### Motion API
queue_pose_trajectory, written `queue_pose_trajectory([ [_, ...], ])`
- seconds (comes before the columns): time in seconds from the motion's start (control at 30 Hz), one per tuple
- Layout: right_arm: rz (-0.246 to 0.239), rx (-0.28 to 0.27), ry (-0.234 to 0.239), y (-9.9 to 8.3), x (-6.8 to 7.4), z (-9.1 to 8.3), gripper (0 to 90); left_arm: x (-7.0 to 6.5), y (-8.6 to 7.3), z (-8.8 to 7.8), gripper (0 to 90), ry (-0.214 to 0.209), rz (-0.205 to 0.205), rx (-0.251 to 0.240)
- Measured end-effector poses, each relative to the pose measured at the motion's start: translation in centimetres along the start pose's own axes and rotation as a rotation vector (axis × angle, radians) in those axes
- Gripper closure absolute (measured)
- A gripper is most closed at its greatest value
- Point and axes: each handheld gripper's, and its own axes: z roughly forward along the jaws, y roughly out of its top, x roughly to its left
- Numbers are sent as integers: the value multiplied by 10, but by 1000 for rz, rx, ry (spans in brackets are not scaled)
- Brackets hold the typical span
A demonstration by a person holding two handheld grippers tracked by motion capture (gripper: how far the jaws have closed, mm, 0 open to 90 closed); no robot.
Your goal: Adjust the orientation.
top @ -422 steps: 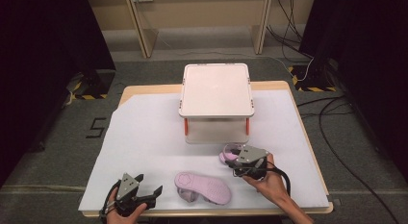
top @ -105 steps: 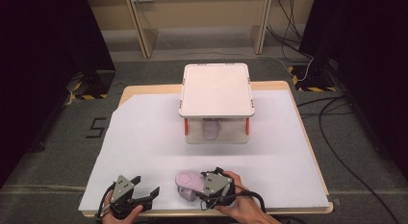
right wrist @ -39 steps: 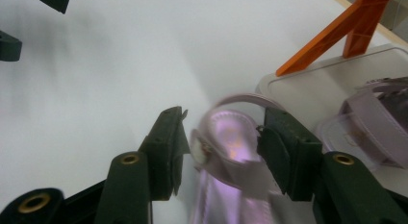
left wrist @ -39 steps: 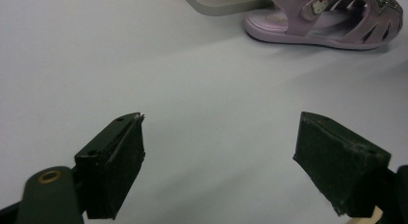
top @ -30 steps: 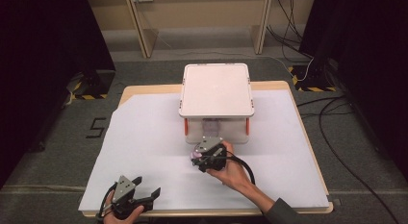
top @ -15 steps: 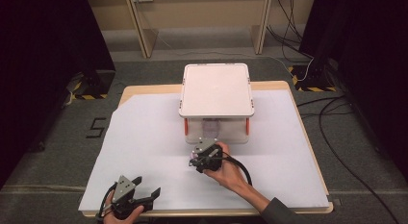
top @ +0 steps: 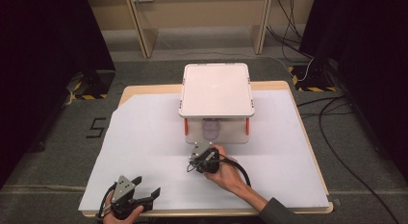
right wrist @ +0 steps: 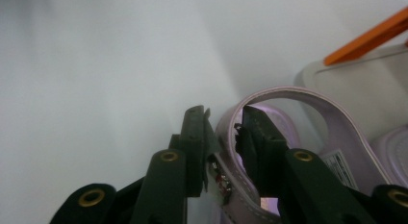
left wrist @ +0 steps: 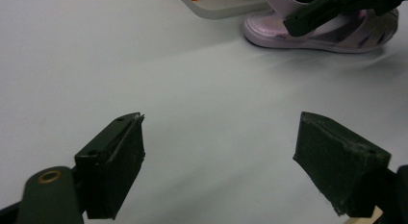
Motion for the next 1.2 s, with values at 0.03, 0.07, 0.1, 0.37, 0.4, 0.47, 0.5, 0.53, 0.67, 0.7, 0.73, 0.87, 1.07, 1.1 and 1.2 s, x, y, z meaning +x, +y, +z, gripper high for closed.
queue_pose_trajectory([
  [0.03, 0, 0, 0, 0, 0, 0, 726, 0, 0, 0, 169, 0, -1, -3],
  [0.07, -12, 1, 18, 0, 1, -1, 731, 0, 0, 0, 169, 0, -3, -4],
  [0.1, -28, 2, 45, 1, 5, -4, 732, 0, 0, 0, 169, 0, -7, -7],
  [0.37, -148, -25, 171, -14, 31, -40, 701, 0, 0, -1, 169, 2, -1, -5],
  [0.4, -136, -33, 188, -17, 32, -43, 702, 0, 0, -1, 169, 2, -2, -5],
  [0.47, -141, -41, 211, -23, 35, -49, 706, 0, -1, -1, 169, 1, -4, -3],
  [0.5, -152, -44, 218, -26, 37, -52, 707, 0, -1, -1, 169, 1, -6, -3],
  [0.53, -169, -44, 224, -28, 39, -54, 707, 0, -1, 0, 169, 1, -2, -3],
  [0.67, -202, -41, 251, -37, 43, -62, 704, 0, -1, -1, 169, 1, -3, -4],
  [0.7, -200, -45, 256, -39, 42, -64, 702, 0, -1, -1, 169, 2, -4, -3],
  [0.73, -194, -47, 260, -41, 42, -66, 697, 0, -1, -1, 169, 3, -4, -3],
  [0.87, -183, -56, 267, -45, 41, -71, 658, 0, 0, 0, 169, 2, -1, -1],
  [1.07, -180, -60, 287, -49, 44, -70, 597, 0, 0, -1, 169, 2, -3, -6],
  [1.1, -184, -56, 287, -49, 44, -70, 597, 0, 0, -1, 169, 3, -3, -4],
  [1.2, -187, -45, 288, -49, 44, -73, 578, 1, 0, -1, 169, 3, -3, -1],
])
